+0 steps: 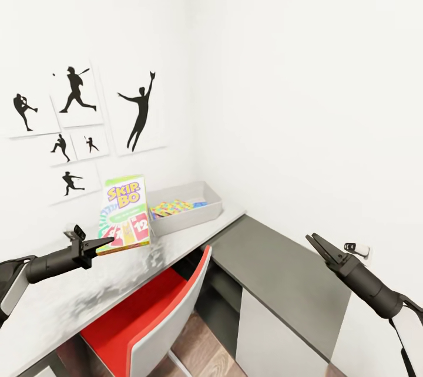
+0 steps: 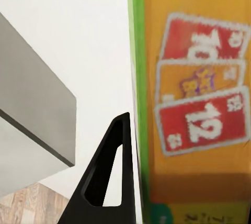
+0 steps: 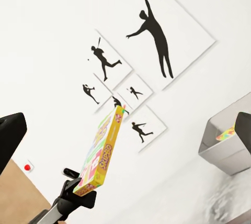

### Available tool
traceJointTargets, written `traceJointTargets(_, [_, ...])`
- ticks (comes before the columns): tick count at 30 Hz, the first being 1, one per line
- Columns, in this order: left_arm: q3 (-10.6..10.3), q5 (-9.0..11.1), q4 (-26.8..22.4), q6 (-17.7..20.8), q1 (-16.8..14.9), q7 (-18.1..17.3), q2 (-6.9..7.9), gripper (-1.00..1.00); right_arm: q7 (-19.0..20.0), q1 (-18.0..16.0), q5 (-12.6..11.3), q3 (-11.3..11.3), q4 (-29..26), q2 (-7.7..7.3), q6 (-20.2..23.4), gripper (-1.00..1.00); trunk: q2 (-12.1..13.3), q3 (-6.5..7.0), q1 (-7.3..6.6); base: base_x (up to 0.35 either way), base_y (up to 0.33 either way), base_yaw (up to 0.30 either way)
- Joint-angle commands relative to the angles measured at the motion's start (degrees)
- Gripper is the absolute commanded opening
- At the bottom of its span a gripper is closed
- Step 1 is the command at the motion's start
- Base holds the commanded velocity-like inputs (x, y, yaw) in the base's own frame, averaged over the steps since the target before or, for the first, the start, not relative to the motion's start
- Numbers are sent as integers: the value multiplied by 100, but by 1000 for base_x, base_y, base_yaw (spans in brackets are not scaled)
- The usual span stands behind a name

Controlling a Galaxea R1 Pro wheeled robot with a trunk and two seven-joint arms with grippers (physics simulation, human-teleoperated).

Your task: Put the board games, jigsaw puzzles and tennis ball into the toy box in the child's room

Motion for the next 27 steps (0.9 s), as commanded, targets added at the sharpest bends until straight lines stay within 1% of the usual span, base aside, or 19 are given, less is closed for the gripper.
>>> traceJointTargets(1, [0,4,-2,53,-4,-9,2,-100,1,-5,-28,-2,2,-3,37,100,-9,-1,2,0,0,0])
traceJointTargets(6, [9,4,3,17,9,-4,-3,-100,2,-5,-28,-8,-2,-10,37,100,-9,33,2,68,0,0])
traceJointTargets(15, [26,4,5,-3,14,-1,-5,-100,-9,-5,-32,-7,4,-15,40,100,-9,38,2,293,47,0])
traceJointTargets(27, [12,4,6,-7,14,8,-5,-100,-3,-5,-29,-7,-4,-2,37,100,-9,39,2,262,200,1])
